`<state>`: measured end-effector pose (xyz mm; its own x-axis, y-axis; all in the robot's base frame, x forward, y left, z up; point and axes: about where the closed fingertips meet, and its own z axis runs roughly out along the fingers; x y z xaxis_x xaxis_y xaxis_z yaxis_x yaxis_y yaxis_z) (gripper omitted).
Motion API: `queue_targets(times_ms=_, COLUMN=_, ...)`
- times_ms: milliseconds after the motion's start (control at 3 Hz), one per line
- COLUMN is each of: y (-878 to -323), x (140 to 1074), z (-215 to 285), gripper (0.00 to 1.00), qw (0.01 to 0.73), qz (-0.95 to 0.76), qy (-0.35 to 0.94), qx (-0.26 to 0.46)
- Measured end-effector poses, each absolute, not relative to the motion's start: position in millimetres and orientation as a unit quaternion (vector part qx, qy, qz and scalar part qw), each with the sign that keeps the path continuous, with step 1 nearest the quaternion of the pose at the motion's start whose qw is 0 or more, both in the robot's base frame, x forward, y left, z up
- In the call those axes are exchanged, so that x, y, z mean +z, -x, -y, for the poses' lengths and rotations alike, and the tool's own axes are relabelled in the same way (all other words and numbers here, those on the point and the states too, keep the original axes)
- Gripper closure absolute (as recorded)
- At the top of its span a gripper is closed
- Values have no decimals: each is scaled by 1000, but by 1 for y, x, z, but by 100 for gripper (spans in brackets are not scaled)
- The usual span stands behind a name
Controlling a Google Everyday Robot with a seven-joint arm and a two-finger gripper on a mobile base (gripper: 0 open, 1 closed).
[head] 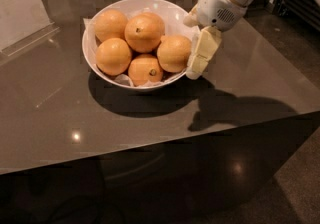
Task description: Pick orange from white bowl
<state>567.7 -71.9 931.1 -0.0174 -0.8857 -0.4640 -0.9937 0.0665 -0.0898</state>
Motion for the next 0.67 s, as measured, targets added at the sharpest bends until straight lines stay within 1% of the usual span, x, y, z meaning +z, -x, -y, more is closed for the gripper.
queue_targets(times_ms=667, y=-586, x=912, z=51, gripper=0, qw=202, qz=-698, qy=666, qx=169)
